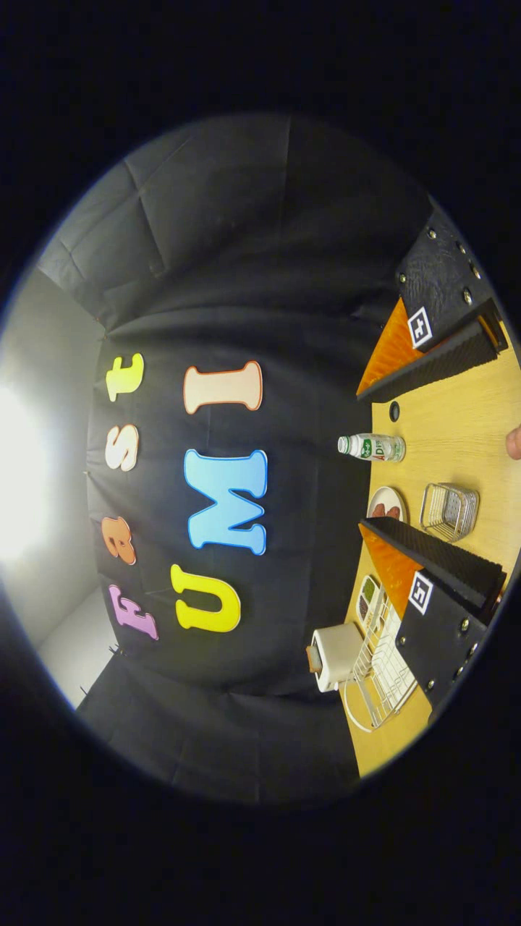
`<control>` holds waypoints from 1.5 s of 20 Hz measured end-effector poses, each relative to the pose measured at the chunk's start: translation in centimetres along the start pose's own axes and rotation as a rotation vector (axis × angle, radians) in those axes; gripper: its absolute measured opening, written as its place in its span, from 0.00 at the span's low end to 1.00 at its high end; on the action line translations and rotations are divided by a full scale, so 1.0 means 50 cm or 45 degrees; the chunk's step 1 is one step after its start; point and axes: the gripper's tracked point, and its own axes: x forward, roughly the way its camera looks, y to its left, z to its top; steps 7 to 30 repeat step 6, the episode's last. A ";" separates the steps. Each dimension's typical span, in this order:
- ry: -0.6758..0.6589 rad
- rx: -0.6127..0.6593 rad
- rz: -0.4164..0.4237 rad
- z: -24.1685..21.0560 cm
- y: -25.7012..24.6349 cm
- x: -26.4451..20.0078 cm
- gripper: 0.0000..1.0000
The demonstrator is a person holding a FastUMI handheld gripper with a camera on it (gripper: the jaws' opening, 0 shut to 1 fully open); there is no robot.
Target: Take the plate from the dish rack, then take the spoon from the basket and place it into the plate.
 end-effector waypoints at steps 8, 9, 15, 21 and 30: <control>0.039 0.038 -0.057 -0.202 -0.093 0.049 0.98; 0.039 0.038 -0.057 -0.202 -0.093 0.049 0.98; 0.039 0.038 -0.057 -0.202 -0.093 0.049 0.98; 0.039 0.038 -0.057 -0.202 -0.093 0.049 0.98; 0.039 0.038 -0.057 -0.202 -0.093 0.049 0.98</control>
